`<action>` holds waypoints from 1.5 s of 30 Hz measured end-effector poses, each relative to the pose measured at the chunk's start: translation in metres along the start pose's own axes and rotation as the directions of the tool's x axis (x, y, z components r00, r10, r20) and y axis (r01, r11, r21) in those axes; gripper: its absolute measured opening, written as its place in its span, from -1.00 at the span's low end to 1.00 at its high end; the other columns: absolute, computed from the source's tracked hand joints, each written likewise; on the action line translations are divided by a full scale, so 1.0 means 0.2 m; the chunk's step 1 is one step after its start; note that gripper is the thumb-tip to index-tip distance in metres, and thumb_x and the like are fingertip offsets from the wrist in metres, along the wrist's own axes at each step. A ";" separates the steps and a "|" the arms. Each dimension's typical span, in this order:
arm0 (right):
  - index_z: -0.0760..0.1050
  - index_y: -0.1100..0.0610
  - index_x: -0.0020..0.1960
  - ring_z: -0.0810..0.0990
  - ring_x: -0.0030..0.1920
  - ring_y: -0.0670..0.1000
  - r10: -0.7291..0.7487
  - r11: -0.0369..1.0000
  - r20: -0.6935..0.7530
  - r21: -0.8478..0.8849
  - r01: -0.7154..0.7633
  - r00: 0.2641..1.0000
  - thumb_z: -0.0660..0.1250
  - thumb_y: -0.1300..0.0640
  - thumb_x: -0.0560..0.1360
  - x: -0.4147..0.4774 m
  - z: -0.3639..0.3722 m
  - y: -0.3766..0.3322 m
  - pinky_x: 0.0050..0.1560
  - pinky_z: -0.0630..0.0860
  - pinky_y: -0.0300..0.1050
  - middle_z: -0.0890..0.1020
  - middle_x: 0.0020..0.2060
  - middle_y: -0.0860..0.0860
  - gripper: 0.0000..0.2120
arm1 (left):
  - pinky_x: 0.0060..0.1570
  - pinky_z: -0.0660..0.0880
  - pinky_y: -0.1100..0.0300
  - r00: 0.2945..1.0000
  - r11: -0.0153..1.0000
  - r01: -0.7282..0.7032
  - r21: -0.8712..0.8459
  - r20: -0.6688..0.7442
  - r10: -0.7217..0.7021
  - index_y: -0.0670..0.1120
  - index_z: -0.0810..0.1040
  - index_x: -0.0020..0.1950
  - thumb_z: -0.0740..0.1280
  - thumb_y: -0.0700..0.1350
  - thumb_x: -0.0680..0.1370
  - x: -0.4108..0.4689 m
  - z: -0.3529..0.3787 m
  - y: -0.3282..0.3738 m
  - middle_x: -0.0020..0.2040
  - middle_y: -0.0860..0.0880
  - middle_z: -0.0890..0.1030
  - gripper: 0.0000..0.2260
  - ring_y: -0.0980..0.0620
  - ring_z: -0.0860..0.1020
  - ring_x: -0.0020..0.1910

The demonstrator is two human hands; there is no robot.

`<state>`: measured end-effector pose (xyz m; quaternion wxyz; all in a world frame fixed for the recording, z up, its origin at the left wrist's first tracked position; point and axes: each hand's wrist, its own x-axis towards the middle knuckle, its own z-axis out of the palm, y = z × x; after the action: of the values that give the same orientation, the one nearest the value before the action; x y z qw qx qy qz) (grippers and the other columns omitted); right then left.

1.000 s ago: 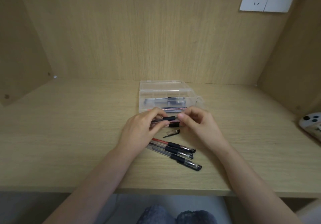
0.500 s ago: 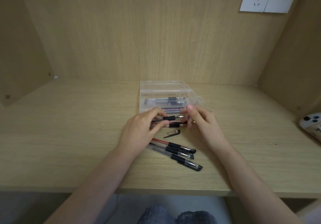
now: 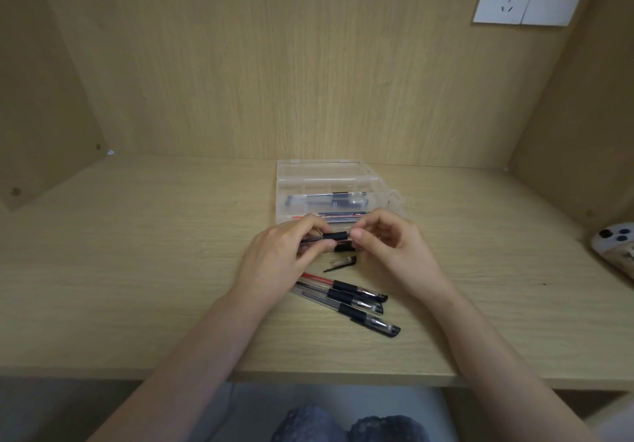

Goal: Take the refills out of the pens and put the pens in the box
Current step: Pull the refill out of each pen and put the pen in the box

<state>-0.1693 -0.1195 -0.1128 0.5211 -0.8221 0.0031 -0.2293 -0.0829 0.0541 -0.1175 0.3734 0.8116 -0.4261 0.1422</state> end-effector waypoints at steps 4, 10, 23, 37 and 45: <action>0.55 0.05 -0.19 0.54 -0.28 0.03 0.023 0.999 -0.028 -0.036 -0.024 0.999 0.31 -0.05 0.49 0.00 0.00 0.01 -0.13 0.48 0.00 0.63 -0.33 0.04 -0.81 | -0.09 0.52 0.19 1.000 1.000 -0.002 0.007 0.020 0.002 0.09 0.55 0.00 0.32 0.10 0.47 0.00 0.00 0.01 -0.12 0.17 0.63 -0.83 0.20 0.58 -0.12; 0.61 0.03 -0.07 0.52 -0.12 -0.16 -0.031 0.976 0.013 -0.216 0.033 0.999 0.30 0.01 0.52 0.01 -0.01 0.04 -0.02 0.41 -0.25 0.59 -0.19 -0.12 -0.85 | -0.07 0.47 0.27 0.991 0.996 0.080 -0.050 -0.104 -0.085 0.06 0.53 0.06 0.29 0.05 0.51 0.00 -0.02 0.00 -0.07 0.12 0.62 -0.83 0.17 0.56 -0.10; 0.53 -0.06 -0.06 0.52 -0.10 -0.22 -0.013 0.979 -0.020 -0.203 0.009 1.000 0.41 0.14 0.45 -0.01 -0.02 0.01 -0.07 0.38 -0.34 0.60 -0.16 -0.14 -0.86 | 0.02 0.49 0.14 0.988 1.000 -0.006 -0.008 -0.153 0.004 0.04 0.58 0.09 0.29 -0.01 0.52 0.01 -0.02 -0.02 -0.02 0.15 0.62 -0.82 0.20 0.54 -0.05; 0.55 -0.05 -0.06 0.55 -0.21 -0.01 -0.062 0.997 -0.200 0.037 0.071 0.978 0.31 0.31 0.50 0.00 -0.03 0.00 -0.07 0.50 -0.02 0.62 -0.19 0.09 -0.75 | -0.03 0.53 0.17 0.985 0.999 -0.052 0.008 -0.165 0.052 0.06 0.61 0.07 0.34 -0.03 0.49 0.00 -0.02 -0.01 -0.01 0.16 0.64 -0.82 0.22 0.57 -0.07; 0.59 0.05 -0.09 0.61 -0.26 -0.07 -0.033 0.997 -0.119 0.060 0.040 0.992 0.39 0.33 0.43 -0.01 -0.01 0.00 -0.06 0.53 -0.16 0.66 -0.26 0.08 -0.80 | -0.03 0.52 0.12 0.993 0.995 -0.074 -0.072 -0.096 0.067 -0.01 0.63 0.06 0.39 -0.10 0.47 0.00 0.01 -0.04 -0.02 0.11 0.65 -0.82 0.16 0.58 -0.06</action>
<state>-0.1715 -0.1197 -0.1123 0.5411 -0.7904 0.0119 -0.2870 -0.0767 0.0551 -0.1218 0.4179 0.7739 -0.4417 0.1768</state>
